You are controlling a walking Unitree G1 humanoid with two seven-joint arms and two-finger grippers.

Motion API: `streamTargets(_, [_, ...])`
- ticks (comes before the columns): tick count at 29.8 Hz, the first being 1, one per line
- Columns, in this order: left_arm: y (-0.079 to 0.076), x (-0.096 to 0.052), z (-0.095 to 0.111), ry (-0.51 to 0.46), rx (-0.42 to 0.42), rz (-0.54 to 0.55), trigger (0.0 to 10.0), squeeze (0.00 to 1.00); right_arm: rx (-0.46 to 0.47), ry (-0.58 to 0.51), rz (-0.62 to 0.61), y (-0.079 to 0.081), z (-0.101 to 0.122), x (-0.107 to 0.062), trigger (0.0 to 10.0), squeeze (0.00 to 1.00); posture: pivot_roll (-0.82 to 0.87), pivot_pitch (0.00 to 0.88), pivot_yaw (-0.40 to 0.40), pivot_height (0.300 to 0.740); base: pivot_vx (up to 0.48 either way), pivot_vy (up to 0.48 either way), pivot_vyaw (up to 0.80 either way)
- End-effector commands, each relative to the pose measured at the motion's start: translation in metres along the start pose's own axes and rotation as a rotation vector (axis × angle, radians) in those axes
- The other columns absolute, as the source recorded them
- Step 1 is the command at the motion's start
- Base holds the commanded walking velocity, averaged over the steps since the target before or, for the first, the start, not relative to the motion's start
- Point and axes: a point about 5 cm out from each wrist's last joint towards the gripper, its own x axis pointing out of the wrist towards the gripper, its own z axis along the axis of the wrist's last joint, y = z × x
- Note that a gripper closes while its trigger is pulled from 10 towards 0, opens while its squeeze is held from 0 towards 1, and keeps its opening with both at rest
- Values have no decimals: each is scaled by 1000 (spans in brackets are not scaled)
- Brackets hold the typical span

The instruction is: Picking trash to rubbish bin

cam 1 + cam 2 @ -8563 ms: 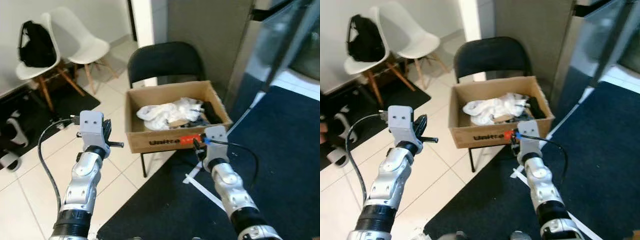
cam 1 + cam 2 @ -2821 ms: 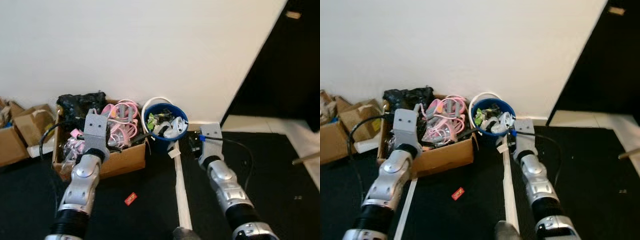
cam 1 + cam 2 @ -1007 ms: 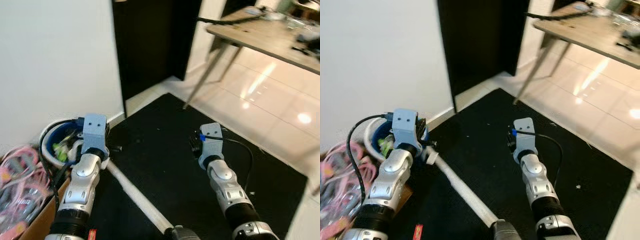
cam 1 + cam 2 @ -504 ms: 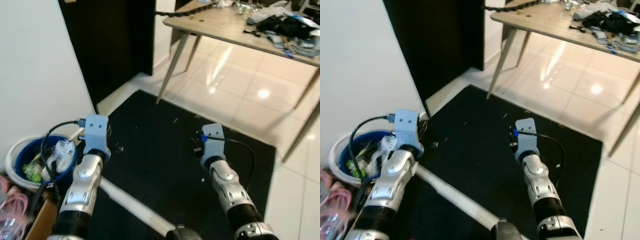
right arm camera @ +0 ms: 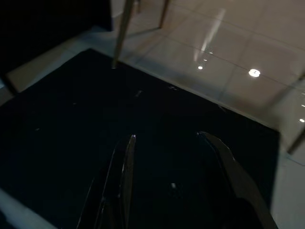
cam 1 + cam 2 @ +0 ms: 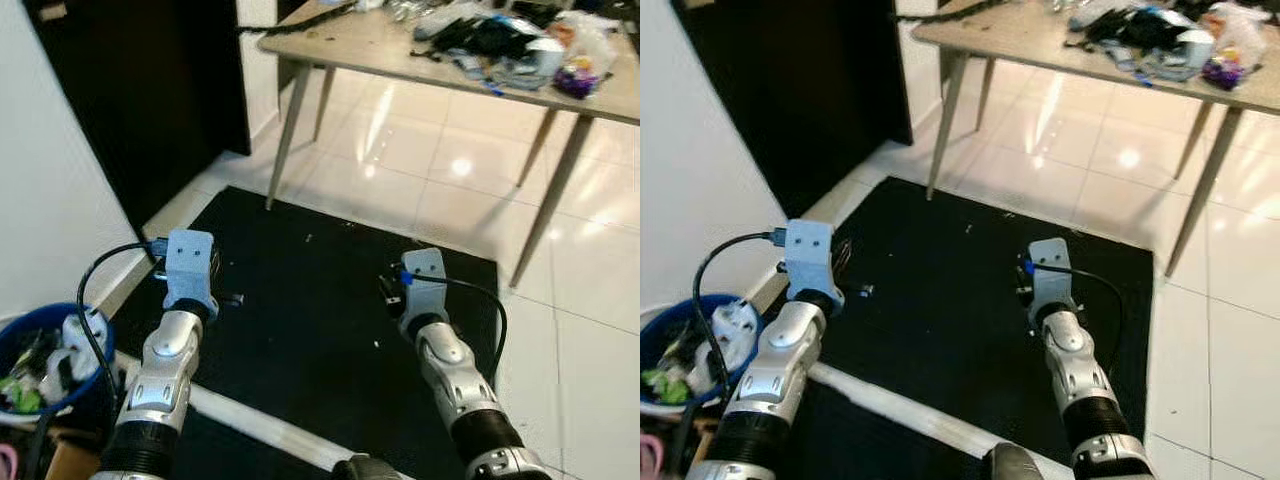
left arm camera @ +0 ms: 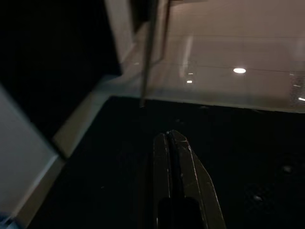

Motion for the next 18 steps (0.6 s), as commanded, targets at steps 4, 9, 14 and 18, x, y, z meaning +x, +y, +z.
streamTargets(4, [-1,-1,-2,21,-7,-13,10000,0,11,10,-14,-4,-2,-1,10000,0,44,35,6,740,0,0,-653])
streamTargets(9, [-2,-2,-2,22,-9,-3,10000,0,14,11,-15,-4,-3,-2,10000,0,41,30,6,740,0,0,-650])
streamTargets(14, [-2,-1,-1,18,-8,-1,10000,0,15,10,-18,-5,-2,-2,10000,0,40,28,6,740,0,0,-647])
streamTargets(18, [-2,0,0,4,3,-10,10000,0,6,6,-17,-5,-1,-2,10000,0,38,24,4,740,0,0,-436])
